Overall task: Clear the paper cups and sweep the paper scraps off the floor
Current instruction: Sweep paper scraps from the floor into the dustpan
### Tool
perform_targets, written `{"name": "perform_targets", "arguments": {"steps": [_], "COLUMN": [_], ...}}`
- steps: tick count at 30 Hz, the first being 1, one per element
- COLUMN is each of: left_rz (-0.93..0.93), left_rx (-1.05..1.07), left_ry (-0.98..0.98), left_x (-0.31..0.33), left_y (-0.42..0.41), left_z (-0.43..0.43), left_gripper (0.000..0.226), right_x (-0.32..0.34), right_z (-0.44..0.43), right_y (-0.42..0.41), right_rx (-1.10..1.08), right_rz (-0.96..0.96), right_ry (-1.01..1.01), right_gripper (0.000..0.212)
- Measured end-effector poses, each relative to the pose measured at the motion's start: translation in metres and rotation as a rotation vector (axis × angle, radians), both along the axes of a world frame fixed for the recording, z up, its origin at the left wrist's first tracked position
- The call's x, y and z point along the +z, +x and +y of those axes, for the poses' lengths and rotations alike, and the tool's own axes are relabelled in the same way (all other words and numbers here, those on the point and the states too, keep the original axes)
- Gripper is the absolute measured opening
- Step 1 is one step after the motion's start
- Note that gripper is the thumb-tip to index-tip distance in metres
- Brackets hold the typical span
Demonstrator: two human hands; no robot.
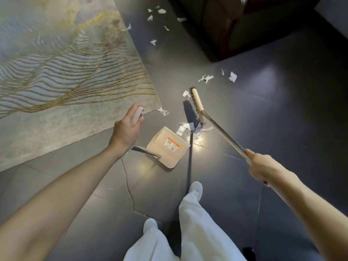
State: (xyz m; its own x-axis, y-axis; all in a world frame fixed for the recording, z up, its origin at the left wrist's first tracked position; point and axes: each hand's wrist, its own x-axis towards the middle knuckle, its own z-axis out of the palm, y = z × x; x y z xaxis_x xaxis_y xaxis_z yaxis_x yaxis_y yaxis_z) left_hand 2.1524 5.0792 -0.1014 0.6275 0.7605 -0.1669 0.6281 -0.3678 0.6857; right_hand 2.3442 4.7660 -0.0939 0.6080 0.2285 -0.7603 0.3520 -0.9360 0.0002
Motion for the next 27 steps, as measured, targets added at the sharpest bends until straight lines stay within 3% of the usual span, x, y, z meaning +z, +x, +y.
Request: {"name": "perform_targets", "arguments": {"steps": [5,11,16,27], "left_rz": [0.014,0.036,0.037,0.000], "left_rx": [-0.004,-0.036,-0.061,-0.024], "left_ry": [-0.001,0.027,0.042,-0.049], "left_x": [-0.006,-0.015,-0.017,-0.009], "left_y": [0.071,0.123,0.119,0.057], "left_z": [0.007,0.039,0.049,0.084], "left_gripper": [0.034,0.034,0.033,0.036], "right_x": [-0.015,-0.031,-0.018,0.022], "right_z": [0.020,0.047,0.054,0.101], "right_y": [0.064,0.070,0.056,0.027], "right_rx": [0.098,0.194,0.182,0.068], "right_rz": [-0.001,0.174,0.316,0.248], "right_ry": [-0.044,0.002,0.010,0.020], "right_gripper": [0.066,0.065,0.076,0.078]}}
